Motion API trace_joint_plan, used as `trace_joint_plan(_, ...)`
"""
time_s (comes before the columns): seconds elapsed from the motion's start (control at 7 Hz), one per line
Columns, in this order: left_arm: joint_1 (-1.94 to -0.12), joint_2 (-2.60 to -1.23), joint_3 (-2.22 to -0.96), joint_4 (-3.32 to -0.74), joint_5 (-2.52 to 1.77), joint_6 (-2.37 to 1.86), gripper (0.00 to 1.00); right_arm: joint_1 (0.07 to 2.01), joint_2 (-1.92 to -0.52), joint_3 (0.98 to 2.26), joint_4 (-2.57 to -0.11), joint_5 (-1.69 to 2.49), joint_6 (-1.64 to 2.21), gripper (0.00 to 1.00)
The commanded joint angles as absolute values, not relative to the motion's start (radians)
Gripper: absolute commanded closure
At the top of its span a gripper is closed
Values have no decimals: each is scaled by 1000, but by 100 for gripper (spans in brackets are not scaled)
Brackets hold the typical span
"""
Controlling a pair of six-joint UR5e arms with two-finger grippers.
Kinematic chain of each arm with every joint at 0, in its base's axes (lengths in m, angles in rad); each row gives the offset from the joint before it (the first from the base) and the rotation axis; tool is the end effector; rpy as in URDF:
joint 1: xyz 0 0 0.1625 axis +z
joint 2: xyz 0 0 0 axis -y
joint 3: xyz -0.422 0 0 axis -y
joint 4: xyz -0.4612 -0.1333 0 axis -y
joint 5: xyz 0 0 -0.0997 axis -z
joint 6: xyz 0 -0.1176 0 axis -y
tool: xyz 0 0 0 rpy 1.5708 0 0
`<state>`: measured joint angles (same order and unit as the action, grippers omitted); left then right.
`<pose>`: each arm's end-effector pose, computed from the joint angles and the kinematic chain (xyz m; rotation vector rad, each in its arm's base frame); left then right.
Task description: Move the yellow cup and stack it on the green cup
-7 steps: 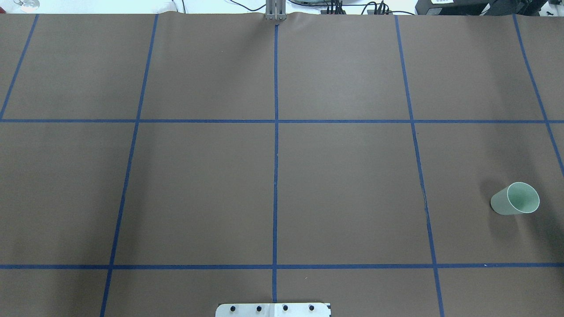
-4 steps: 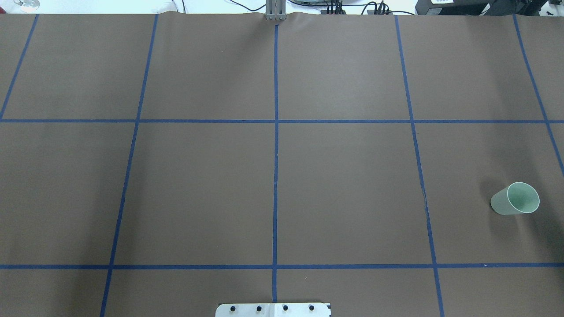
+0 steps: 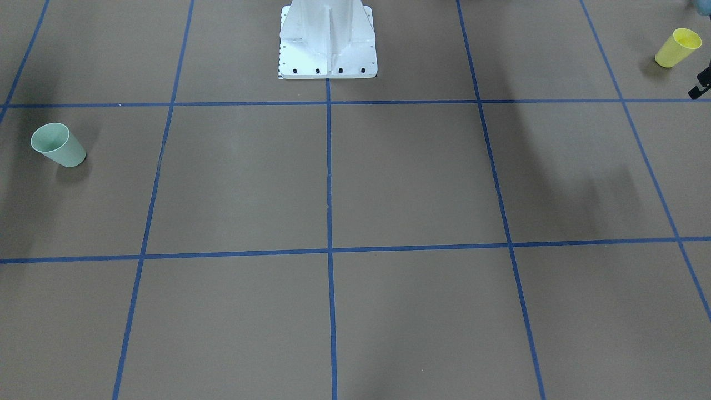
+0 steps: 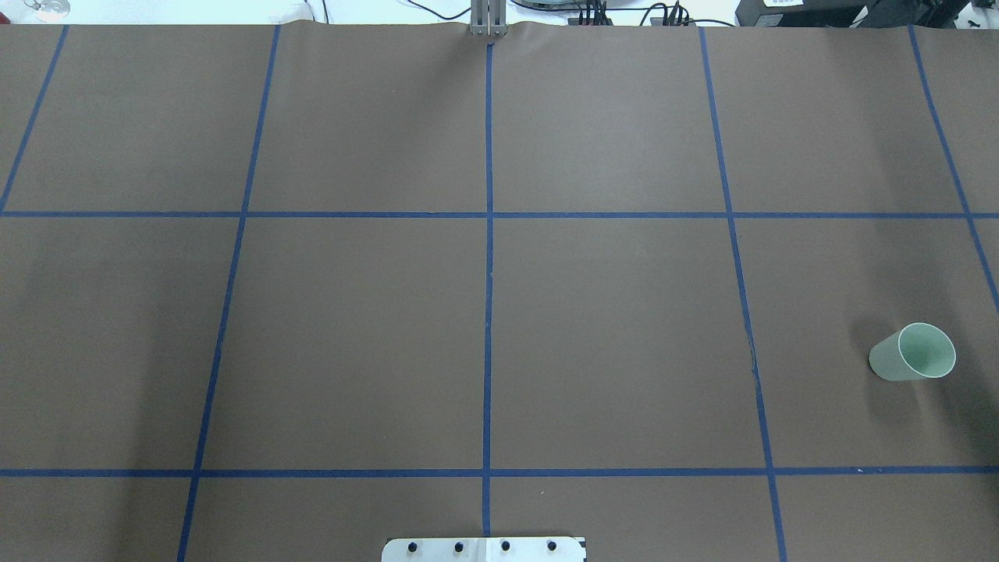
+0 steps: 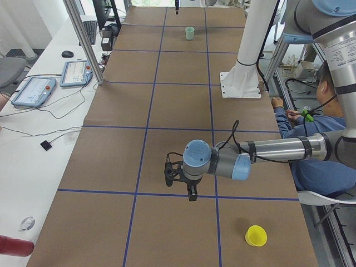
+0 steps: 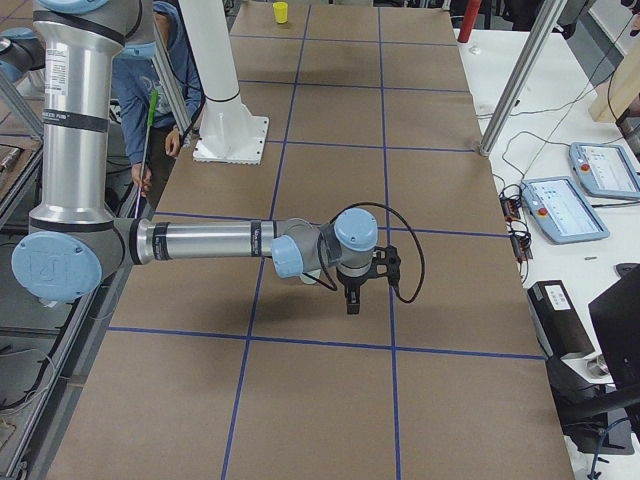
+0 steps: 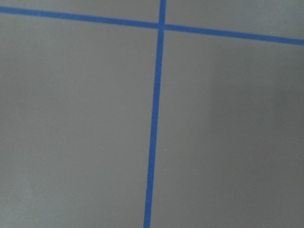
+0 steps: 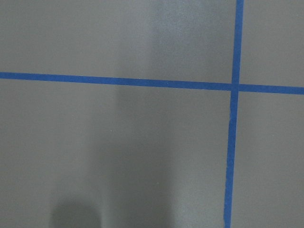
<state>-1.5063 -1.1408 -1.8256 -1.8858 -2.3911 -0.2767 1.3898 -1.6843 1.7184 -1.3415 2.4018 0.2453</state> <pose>-0.0222 -0.3904 0.6920 -0.0091 0.8301 -0.1426 -0.0497 -0.5297 0.6166 0.0676 -0.8595 -0.0492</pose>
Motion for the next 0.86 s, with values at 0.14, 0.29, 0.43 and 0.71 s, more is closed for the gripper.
trace_joint_plan(0.14,-1522,-877,-1769,-2185,-2276,-287,0,1382,-1683,1718,-1336,2402,245,0)
trace_joint_plan(0.29,-1532,-852,-1664,-2285,-2276,-275,1,1382,-1680,1718,-1336,2402,245,0)
trace_joint_plan(0.43,-1573,-842,-1550,-2439,-2284,-279,1,1382,-1680,1720,-1336,2402,245,0)
trace_joint_plan(0.71,-1601,-799,-1505,-2537,-2289,-278,2,1362,-1674,1726,-1335,2402,319,0)
